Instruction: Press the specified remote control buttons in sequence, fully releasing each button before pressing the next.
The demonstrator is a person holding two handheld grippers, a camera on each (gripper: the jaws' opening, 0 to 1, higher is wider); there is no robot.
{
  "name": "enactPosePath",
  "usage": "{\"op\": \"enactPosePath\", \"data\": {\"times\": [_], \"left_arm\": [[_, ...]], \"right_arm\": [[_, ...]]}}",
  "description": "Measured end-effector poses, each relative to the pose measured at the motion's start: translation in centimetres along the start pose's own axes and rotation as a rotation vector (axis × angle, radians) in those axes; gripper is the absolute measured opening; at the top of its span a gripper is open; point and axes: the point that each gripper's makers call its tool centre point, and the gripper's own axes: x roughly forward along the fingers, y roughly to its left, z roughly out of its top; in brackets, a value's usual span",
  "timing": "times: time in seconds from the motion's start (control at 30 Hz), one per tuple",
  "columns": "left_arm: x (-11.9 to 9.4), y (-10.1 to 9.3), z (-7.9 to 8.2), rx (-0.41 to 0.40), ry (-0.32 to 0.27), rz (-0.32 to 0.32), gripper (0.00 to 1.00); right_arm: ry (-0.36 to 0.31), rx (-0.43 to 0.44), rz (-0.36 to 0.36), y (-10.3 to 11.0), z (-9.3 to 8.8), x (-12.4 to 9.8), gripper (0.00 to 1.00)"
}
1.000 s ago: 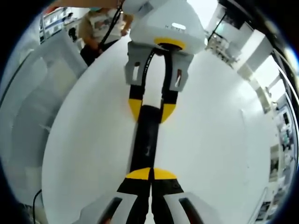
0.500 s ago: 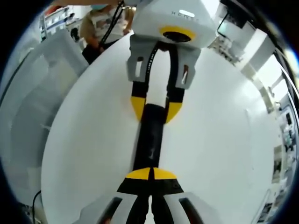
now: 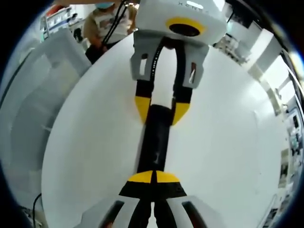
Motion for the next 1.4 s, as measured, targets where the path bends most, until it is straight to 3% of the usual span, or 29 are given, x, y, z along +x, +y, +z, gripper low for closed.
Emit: {"op": "enactPosePath", "data": {"times": [0.57, 0.77, 1.4], "left_arm": [[-0.01, 0.01, -0.05, -0.002, -0.006, -0.001, 0.24], [0.0, 0.03, -0.07, -0.001, -0.006, -0.002, 0.24], [-0.06, 0.02, -0.13, -0.002, -0.004, -0.001, 0.24]], "right_arm": [[0.007, 0.019, 0.007, 0.0, -0.06, 0.28, 0.0], [0.042, -0.007, 0.01, -0.04, 0.03, 0.43, 0.0], [0.036, 0.005, 0.005, -0.03, -0.01, 0.41, 0.0]]}}
